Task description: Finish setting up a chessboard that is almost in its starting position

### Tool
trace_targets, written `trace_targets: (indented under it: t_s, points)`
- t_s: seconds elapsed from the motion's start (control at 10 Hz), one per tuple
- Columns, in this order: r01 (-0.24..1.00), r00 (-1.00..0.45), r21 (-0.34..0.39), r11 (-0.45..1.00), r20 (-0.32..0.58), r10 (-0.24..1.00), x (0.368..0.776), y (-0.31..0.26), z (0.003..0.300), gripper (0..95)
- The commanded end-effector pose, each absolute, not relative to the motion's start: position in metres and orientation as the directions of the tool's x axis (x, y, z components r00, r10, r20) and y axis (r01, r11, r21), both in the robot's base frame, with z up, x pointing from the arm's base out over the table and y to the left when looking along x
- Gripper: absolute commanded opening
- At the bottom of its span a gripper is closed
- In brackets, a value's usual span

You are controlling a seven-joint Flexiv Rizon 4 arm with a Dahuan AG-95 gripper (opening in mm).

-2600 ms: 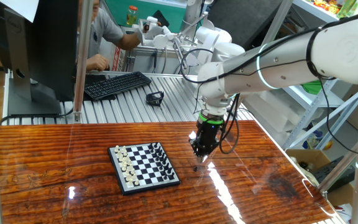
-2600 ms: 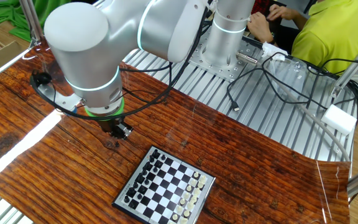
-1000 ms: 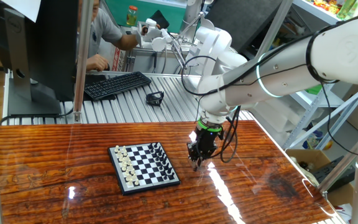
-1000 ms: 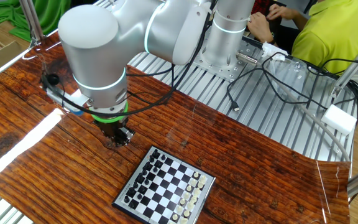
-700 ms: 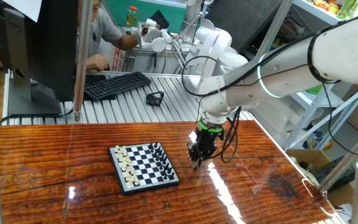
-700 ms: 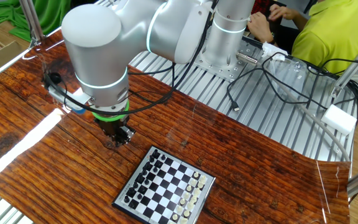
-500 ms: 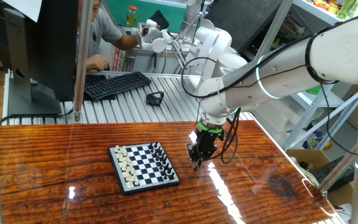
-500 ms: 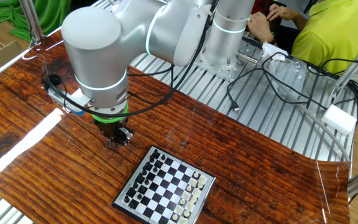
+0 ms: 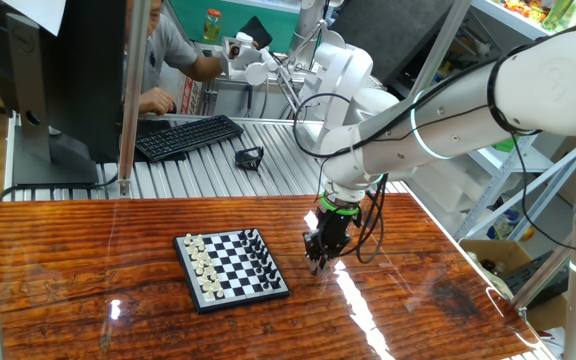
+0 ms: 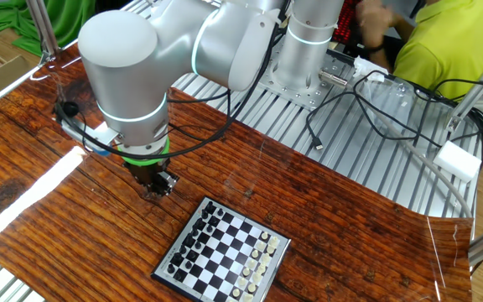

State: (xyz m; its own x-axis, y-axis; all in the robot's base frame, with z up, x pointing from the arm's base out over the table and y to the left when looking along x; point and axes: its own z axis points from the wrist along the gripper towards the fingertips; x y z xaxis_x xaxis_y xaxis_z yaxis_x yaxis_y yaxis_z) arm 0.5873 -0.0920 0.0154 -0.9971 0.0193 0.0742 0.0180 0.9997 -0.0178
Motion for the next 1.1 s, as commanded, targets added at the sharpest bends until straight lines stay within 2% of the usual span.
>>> trace_targets:
  t_s: [0.1, 0.6, 0.7, 1.1]
  points:
    - [0.013, -0.997, -0.019, 1.000, 0.072, 0.014, 0.5869, -0.0921, 0.0135, 19.0]
    - [0.006, -0.997, -0.017, 1.000, 0.071, 0.007, 0.5863, -0.0915, 0.0110, 19.0]
    - [0.005, -0.997, -0.017, 1.000, 0.071, 0.006, 0.5862, -0.0914, 0.0110, 0.0]
    - [-0.002, -0.998, -0.018, 1.000, 0.069, -0.001, 0.5862, -0.0914, 0.0110, 0.0]
